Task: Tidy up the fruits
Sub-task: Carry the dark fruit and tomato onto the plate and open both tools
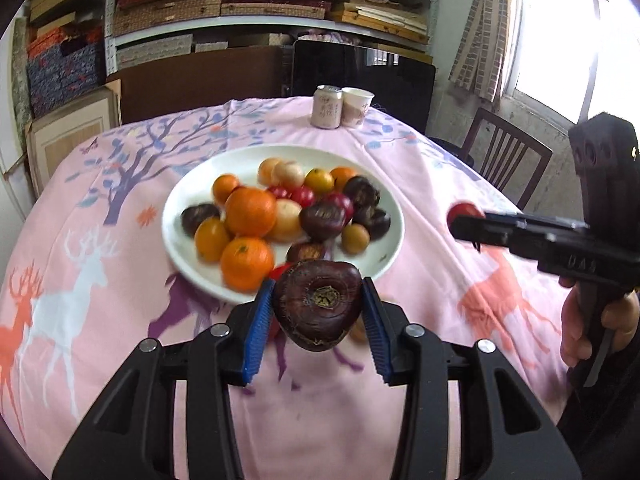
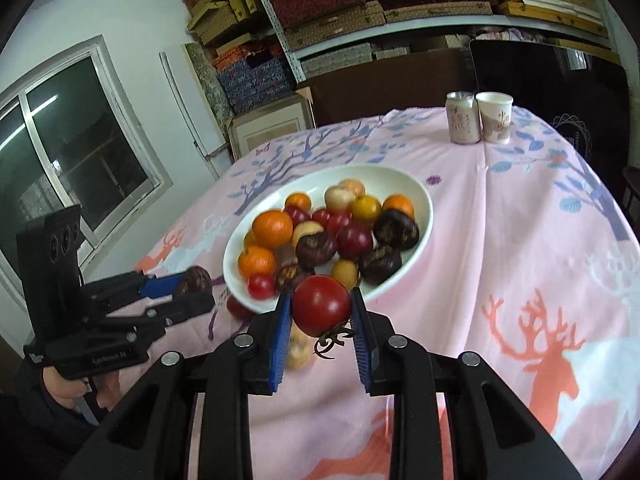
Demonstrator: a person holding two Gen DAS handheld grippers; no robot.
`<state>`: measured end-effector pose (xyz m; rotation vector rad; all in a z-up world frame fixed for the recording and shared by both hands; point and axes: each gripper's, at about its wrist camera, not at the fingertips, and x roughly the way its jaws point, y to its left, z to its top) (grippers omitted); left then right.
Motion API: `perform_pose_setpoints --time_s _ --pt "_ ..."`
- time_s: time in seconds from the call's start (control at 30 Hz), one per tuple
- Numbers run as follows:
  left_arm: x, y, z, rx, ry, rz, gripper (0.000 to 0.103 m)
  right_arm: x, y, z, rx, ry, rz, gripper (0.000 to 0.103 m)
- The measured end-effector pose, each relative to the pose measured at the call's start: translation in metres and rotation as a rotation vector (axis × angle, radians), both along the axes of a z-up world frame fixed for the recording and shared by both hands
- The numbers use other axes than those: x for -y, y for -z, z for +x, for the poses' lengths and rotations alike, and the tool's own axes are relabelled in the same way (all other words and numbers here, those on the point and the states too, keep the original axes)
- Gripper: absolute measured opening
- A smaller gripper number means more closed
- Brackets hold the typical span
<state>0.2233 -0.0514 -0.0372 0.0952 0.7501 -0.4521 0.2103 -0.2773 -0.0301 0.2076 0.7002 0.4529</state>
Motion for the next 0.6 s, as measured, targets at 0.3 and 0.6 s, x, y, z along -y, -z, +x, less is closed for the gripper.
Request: perform_pose_setpoints --time_s 0.3,0.6 --pt "0.029 0.016 0.063 -0.013 -0.036 -0.001 0.042 -0.02 0.007 0.086 0.009 0.033 -0.017 0.029" --pt "0.011 0.017 0.056 0.071 -0.096 -0.018 0.078 -0.017 0.018 0.086 0.07 0.072 -0.002 0.067"
